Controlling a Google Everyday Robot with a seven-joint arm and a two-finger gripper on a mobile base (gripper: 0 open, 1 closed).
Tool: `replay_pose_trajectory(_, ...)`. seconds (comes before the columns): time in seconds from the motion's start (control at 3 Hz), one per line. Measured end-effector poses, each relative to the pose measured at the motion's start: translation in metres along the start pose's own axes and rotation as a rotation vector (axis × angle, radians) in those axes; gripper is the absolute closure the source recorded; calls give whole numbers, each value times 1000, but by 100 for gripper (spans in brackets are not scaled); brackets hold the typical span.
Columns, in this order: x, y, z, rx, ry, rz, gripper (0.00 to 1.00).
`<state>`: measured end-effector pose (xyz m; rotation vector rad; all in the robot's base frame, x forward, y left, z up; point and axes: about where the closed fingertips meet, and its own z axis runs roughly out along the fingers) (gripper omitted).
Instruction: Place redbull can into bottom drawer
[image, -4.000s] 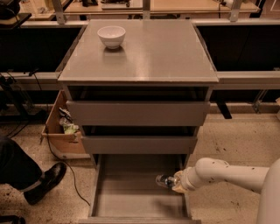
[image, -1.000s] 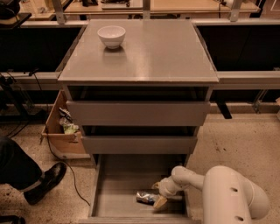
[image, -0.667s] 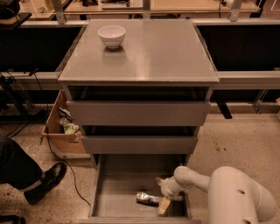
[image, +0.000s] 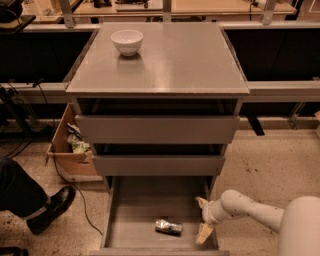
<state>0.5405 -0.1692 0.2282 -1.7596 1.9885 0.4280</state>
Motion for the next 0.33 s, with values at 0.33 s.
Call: replay_pose_trajectory(0.33, 5, 1, -28, 27, 9, 4, 0)
